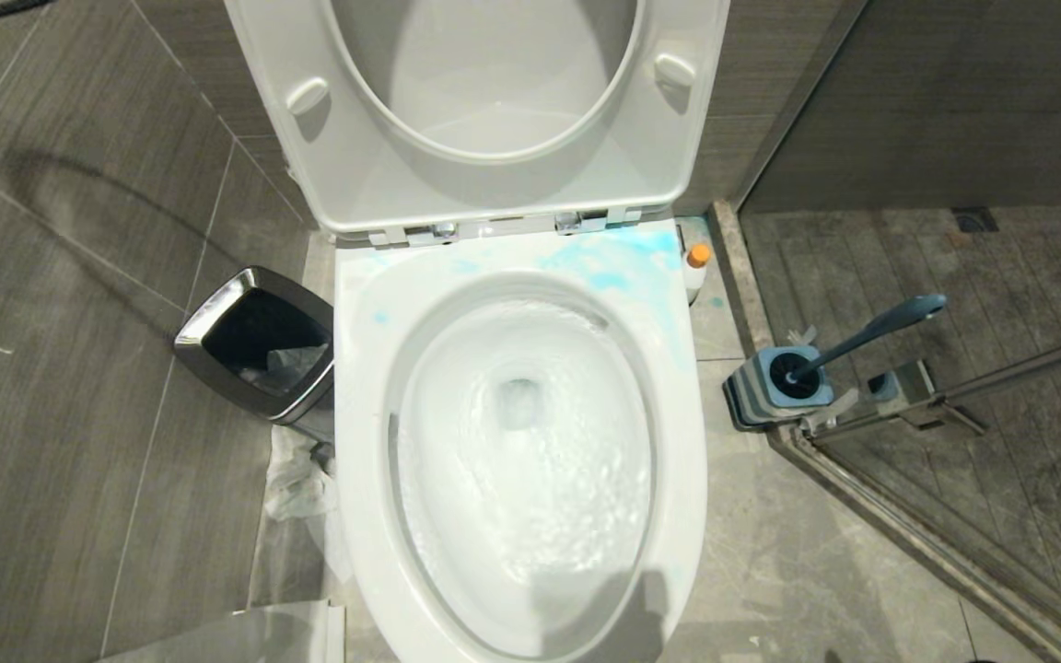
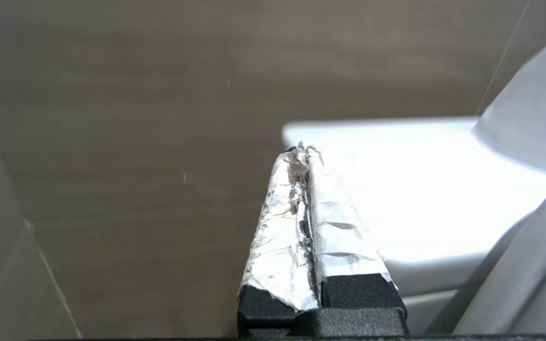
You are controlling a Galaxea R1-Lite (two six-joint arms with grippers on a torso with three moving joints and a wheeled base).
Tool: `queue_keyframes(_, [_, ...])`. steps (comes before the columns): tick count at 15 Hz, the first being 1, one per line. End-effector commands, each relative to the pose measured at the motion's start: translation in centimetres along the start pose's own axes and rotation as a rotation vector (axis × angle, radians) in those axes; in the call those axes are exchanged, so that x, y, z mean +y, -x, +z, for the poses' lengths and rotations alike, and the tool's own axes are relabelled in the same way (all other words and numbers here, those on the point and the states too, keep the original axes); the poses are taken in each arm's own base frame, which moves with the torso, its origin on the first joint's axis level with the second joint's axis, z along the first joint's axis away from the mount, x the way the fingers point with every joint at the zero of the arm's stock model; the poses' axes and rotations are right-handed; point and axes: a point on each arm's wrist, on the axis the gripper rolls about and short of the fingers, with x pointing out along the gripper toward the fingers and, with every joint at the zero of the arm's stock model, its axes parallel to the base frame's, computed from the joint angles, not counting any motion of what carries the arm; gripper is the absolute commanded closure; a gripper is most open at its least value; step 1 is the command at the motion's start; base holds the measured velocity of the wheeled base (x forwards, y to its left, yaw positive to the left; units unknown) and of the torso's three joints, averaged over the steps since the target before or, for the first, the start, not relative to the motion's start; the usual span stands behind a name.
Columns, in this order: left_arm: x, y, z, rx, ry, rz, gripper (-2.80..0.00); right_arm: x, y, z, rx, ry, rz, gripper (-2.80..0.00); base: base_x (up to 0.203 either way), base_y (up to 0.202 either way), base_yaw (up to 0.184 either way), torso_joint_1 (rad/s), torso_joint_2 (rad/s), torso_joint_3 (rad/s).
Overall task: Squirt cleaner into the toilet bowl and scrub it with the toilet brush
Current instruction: Flush the toilet, then close the toilet lid
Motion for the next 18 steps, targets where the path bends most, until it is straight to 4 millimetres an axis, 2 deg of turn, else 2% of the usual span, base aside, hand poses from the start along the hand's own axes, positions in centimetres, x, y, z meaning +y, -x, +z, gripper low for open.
queue_keyframes(1, [-0.3, 1.3, 5.0, -0.086, -0.014, -0.025, 0.0, 0.0, 0.0, 0.0, 0.0, 0.001, 0.001, 0.0, 0.0, 0.0, 0.0, 0.0, 0.0, 0.0])
queue_keyframes(4, [-0.3, 1.6, 5.8, -0.074, 0.101, -0.092, 0.0, 0.0, 0.0, 0.0, 0.0, 0.001, 0.001, 0.0, 0.0, 0.0, 0.0, 0.0, 0.0, 0.0])
queue_keyframes(7, [-0.2, 1.5, 5.3, -0.006, 0.181, -0.255, 0.0, 0.0, 0.0, 0.0, 0.0, 0.001, 0.001, 0.0, 0.0, 0.0, 0.0, 0.0, 0.0, 0.0])
queue_keyframes(9, [-0.1, 1.2, 4.2, 0.011, 0.168, -0.376, 0.0, 0.0, 0.0, 0.0, 0.002, 0.001, 0.001, 0.0, 0.0, 0.0, 0.0, 0.0, 0.0, 0.0])
queue_keyframes(11, [-0.6, 0.8, 3.1, -0.009, 0.162, -0.418, 0.0, 0.0, 0.0, 0.0, 0.0, 0.001, 0.001, 0.0, 0.0, 0.0, 0.0, 0.0, 0.0, 0.0])
queue_keyframes(15, [-0.8, 0.0, 0.3, -0.019, 0.056, -0.41, 0.0, 0.0, 0.0, 0.0, 0.002, 0.001, 0.001, 0.0, 0.0, 0.0, 0.0, 0.0, 0.0, 0.0])
queue_keyframes(18, [-1.2, -0.5, -1.2, -0.02, 0.069, -0.338, 0.0, 0.0, 0.0, 0.0, 0.002, 0.001, 0.001, 0.0, 0.0, 0.0, 0.0, 0.0, 0.0, 0.0])
